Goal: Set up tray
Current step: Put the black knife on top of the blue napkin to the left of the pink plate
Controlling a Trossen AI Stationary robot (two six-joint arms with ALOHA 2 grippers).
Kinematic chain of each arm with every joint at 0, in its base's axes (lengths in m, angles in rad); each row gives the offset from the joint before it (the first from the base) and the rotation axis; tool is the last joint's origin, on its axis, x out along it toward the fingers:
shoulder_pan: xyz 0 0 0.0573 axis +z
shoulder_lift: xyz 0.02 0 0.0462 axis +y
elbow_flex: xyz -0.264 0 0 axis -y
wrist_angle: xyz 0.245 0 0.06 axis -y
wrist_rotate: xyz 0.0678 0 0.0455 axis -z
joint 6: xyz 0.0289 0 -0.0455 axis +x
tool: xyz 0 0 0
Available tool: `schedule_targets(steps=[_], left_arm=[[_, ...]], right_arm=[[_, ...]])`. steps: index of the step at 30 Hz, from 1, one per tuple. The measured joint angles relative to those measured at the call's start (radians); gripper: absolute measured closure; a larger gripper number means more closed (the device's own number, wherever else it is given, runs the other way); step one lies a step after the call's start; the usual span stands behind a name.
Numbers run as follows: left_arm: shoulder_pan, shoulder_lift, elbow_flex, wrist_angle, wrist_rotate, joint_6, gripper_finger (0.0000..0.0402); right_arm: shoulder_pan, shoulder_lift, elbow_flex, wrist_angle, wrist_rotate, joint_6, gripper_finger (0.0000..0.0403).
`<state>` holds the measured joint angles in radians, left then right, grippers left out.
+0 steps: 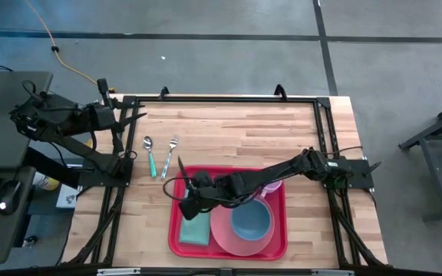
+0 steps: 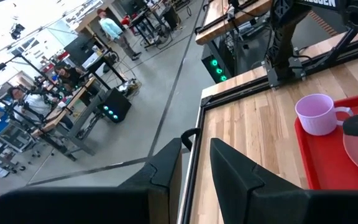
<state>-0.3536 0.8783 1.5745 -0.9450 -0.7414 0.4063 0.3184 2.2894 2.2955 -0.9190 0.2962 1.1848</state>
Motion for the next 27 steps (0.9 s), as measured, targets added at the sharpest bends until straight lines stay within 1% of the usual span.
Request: schedule_targets(steps=[4, 8, 15, 21, 24, 27], left_arm=[[0.000, 0.000, 0.000, 0.000, 0.000, -0.004, 0.0284], [0.000, 0.000, 0.000, 0.000, 0.000, -0.018, 0.0284], [0.000, 0.000, 0.000, 0.000, 0.001, -0.019, 0.0284], [0.000, 0.000, 0.000, 0.000, 0.002, -0.023, 0.0284], [0.000, 0.000, 0.000, 0.000, 0.002, -0.023, 0.0284], [0.000, 0.000, 0.000, 0.000, 0.002, -0.023, 0.0284]], right_arm=[[0.009, 0.008, 0.000, 0.004, 0.017, 0.056, 0.0379], [0.036, 0.040, 0.000, 0.045, 0.038, 0.124, 0.0379], [0.074, 0.094, -0.001, 0.064, 0.040, 0.235, 0.0379], [0.100, 0.100, -0.012, 0.075, 0.072, 0.310, 0.0379], [0.111, 0.102, -0.022, 0.068, 0.071, 0.348, 0.0379], [0.120, 0.118, -0.021, 0.107, 0.066, 0.373, 0.0379]])
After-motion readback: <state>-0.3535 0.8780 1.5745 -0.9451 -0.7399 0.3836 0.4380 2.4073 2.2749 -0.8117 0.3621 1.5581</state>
